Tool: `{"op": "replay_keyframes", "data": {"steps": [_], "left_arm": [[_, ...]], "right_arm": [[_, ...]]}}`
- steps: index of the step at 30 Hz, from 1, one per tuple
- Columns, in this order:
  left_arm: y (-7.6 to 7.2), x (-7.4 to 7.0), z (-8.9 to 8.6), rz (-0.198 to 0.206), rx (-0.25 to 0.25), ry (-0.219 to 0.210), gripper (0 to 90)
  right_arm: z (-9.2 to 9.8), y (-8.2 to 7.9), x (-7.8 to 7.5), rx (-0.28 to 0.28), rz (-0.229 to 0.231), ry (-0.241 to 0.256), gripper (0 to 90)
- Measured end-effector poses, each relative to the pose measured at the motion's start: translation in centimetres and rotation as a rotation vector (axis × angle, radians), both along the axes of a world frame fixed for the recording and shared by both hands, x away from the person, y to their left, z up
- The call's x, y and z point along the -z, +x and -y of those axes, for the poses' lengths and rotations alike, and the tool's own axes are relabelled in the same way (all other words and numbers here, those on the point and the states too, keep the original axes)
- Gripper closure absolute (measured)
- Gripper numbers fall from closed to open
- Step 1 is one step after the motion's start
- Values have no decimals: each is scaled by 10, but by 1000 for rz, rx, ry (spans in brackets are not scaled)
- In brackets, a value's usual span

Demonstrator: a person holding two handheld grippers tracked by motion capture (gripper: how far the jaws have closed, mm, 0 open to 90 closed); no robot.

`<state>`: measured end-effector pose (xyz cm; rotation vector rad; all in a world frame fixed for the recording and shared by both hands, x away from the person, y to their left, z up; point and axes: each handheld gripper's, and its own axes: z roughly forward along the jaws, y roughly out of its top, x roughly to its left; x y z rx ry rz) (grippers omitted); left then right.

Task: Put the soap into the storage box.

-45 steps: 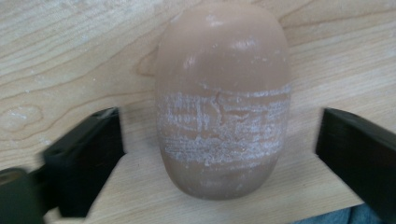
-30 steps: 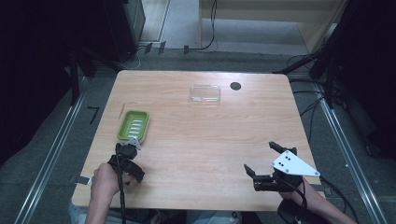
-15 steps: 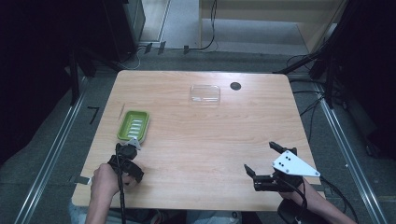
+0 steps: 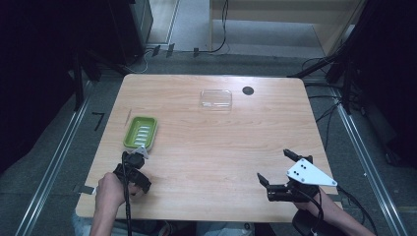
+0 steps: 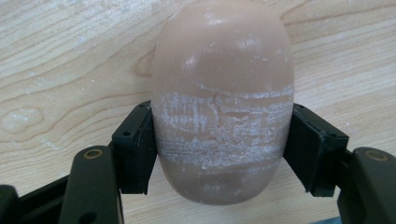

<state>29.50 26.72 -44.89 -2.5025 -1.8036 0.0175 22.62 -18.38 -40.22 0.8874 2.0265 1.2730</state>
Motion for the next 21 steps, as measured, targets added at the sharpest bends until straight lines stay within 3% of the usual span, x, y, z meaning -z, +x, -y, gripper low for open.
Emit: {"op": "replay_keyframes", "data": {"steps": [21], "left_arm": [[-3,-11,-2,-24,53,-13,334]], "right_arm": [[-1,0,0,-2,-1,3,0]]}}
